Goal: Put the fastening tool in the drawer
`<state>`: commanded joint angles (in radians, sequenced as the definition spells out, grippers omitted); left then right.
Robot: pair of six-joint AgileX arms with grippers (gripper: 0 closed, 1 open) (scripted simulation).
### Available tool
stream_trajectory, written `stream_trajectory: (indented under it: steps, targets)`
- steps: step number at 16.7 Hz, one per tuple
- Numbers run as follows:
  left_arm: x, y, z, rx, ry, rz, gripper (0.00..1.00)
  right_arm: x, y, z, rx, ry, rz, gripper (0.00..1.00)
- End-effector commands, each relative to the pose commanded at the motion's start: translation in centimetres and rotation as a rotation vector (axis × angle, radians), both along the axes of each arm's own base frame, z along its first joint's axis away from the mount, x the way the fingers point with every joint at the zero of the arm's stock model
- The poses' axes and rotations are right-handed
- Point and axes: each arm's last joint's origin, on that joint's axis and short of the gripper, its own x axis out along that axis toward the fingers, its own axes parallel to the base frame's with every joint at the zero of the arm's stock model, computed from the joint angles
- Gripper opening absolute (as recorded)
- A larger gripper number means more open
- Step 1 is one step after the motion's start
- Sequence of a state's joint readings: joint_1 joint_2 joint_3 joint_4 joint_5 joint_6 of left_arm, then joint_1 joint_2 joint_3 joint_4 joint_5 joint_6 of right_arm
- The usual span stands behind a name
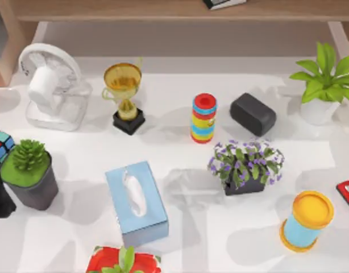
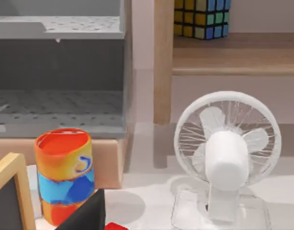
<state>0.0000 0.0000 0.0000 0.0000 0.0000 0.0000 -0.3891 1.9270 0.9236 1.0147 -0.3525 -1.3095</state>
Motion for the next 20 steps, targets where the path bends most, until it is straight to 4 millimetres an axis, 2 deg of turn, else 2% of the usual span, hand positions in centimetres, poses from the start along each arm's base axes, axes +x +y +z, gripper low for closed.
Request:
stream_trajectory:
  steps: [4, 7, 14, 20]
  targets:
    - [0.0, 0.0, 0.0, 0.000, 0.000, 0.000, 1.00, 2.5, -3.1, -5.9, -0.170, 0.011, 0.003, 1.00]
    - [0.0, 0.0, 0.0, 0.000, 0.000, 0.000, 1.00, 3.1, -4.2, -8.1, -0.236, 0.009, 0.004, 1.00]
    - [0.0, 0.0, 0.0, 0.000, 0.000, 0.000, 1.00, 3.2, -4.1, -8.4, -0.241, 0.011, 0.007, 1.00]
    - [0.0, 0.0, 0.0, 0.000, 0.000, 0.000, 1.00, 5.4, -4.3, -8.4, -0.243, 0.008, 0.004, 1.00]
